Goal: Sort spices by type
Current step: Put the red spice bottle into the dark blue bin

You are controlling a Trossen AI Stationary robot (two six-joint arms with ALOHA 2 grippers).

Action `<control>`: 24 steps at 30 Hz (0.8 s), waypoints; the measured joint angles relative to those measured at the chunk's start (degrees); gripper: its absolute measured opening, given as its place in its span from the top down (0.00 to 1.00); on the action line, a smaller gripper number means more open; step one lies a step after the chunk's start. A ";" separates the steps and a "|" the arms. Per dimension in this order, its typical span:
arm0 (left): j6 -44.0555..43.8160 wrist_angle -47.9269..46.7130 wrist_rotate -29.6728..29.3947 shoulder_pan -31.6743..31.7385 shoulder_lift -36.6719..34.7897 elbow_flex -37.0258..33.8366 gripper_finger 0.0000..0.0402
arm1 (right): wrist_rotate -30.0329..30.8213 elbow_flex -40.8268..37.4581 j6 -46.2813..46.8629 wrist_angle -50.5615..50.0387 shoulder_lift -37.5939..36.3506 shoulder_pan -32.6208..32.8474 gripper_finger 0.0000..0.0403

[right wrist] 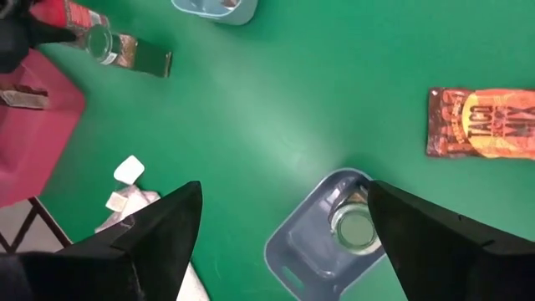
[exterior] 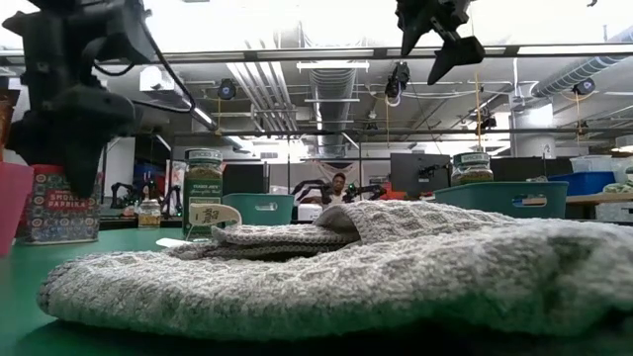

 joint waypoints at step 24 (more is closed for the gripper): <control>34.93 -0.73 -7.16 0.00 9.56 38.82 0.53 | -1.51 8.44 -15.20 4.93 -7.39 16.40 0.29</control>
